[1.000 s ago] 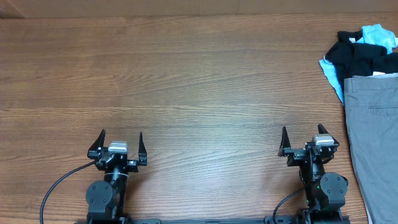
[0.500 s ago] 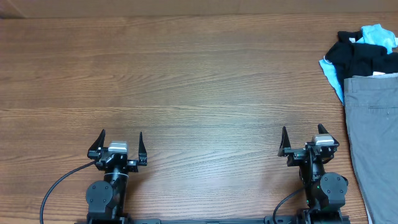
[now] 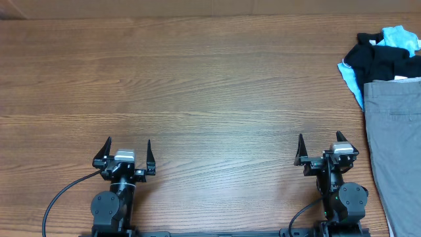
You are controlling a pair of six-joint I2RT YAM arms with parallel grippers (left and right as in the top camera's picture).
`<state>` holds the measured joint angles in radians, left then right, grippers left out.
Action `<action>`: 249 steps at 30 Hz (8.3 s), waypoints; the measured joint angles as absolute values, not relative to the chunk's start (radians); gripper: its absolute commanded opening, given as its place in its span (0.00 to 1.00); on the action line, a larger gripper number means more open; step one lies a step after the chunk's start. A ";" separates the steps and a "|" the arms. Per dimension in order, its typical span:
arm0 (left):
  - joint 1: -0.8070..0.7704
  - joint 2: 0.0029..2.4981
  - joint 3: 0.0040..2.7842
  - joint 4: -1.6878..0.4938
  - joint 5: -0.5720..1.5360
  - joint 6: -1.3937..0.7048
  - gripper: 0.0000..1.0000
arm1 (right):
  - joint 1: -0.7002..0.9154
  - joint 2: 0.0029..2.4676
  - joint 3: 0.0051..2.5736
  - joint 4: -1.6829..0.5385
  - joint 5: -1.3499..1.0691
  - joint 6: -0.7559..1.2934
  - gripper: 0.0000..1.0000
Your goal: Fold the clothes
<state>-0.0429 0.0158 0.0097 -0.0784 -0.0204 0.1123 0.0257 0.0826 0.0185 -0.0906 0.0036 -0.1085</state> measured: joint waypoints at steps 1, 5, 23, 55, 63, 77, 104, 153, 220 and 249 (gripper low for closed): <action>-0.043 0.016 0.010 -0.078 -0.020 0.112 1.00 | 0.026 0.083 0.019 -0.090 0.004 -0.109 1.00; -0.043 0.016 0.010 -0.078 -0.020 0.112 1.00 | 0.026 0.083 0.019 -0.088 -0.028 -0.073 1.00; -0.043 0.016 0.010 -0.079 -0.021 0.113 1.00 | 0.026 0.084 0.019 0.203 -0.473 0.531 1.00; -0.041 0.016 0.009 -0.078 -0.021 0.113 1.00 | 0.026 0.829 1.064 -0.706 -0.216 0.243 1.00; -0.038 0.016 0.009 -0.078 -0.021 0.113 1.00 | 0.026 1.170 1.408 -1.010 -0.170 0.176 1.00; -0.038 0.016 0.009 -0.078 -0.021 0.113 1.00 | -0.027 1.171 1.519 -1.081 -0.116 0.159 1.00; -0.038 0.016 0.009 -0.078 -0.021 0.113 1.00 | -0.095 1.510 1.526 -0.979 0.378 0.206 1.00; -0.038 0.016 0.009 -0.078 -0.021 0.113 1.00 | -0.319 2.088 1.526 -0.656 0.476 0.183 0.98; -0.038 0.016 0.009 -0.078 -0.021 0.113 1.00 | -0.052 1.795 1.541 -0.758 0.112 0.308 0.04; -0.038 0.016 0.009 -0.078 -0.021 0.113 1.00 | 0.634 1.799 1.541 -0.635 -0.041 0.314 0.04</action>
